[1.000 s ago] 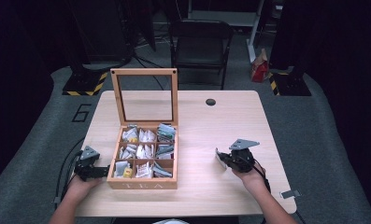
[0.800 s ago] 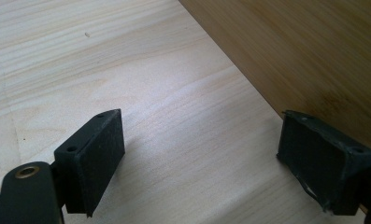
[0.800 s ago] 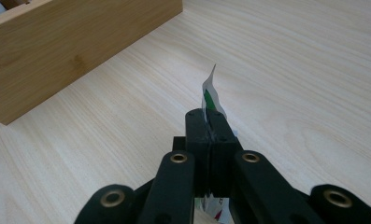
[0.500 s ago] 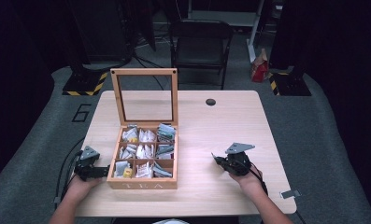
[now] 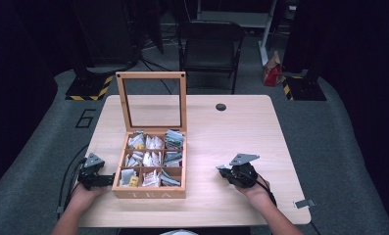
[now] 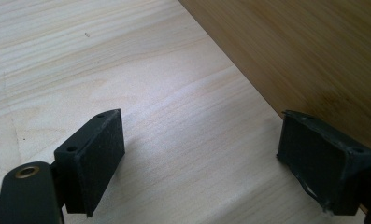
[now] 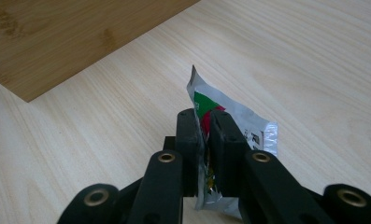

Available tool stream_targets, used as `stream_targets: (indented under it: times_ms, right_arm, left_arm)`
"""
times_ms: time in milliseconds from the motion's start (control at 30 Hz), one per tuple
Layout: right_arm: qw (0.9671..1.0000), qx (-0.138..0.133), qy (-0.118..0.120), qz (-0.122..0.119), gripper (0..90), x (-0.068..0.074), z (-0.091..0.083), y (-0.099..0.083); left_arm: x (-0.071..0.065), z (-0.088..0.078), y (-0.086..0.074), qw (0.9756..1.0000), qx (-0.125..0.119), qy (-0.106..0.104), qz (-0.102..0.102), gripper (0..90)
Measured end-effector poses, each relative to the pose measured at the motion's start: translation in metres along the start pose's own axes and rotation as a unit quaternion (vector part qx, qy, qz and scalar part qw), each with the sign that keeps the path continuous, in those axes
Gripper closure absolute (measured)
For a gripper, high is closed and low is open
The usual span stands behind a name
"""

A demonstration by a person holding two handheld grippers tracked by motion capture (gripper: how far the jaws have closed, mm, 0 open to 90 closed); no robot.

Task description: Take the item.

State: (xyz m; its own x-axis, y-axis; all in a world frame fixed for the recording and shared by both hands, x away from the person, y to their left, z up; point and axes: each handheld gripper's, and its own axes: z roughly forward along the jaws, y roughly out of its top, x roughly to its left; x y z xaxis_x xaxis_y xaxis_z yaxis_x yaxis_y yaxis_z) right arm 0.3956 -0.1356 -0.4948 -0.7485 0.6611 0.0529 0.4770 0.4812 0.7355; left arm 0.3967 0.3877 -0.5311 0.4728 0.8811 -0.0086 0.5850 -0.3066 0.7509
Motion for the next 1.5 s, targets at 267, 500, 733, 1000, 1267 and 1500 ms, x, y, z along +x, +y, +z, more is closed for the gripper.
stream_targets:
  times_ms: [267,500,733,1000,1267,1500]
  right_arm:
    - [1.0000,-0.001,0.006,0.001,73.3,0.004,0.003,0.000]
    - [0.9998,-0.001,0.018,0.003,63.5,0.007,0.003,0.002]
    - [0.9996,-0.020,0.018,0.005,58.2,0.007,-0.002,0.007]
    - [0.9990,-0.038,0.006,0.022,53.6,-0.003,-0.013,0.009]
    - [0.9982,-0.046,-0.010,0.036,52.2,-0.012,-0.020,0.008]
    - [0.9978,-0.048,-0.031,0.034,51.9,-0.019,-0.024,0.004]
  left_arm:
    - [0.000,-0.001,0.000,1.0000,0.005,-0.001,0.001,14.3]
    - [0.000,0.000,0.000,1.0000,0.000,0.000,0.000,14.3]
    - [0.000,0.000,0.000,1.0000,0.000,0.000,0.000,14.3]
    - [0.000,0.000,0.000,1.0000,0.000,0.000,0.000,14.3]
    - [0.000,0.000,0.000,1.0000,0.000,0.000,0.000,14.3]
    - [0.000,0.000,0.000,1.0000,0.000,0.000,0.000,14.3]
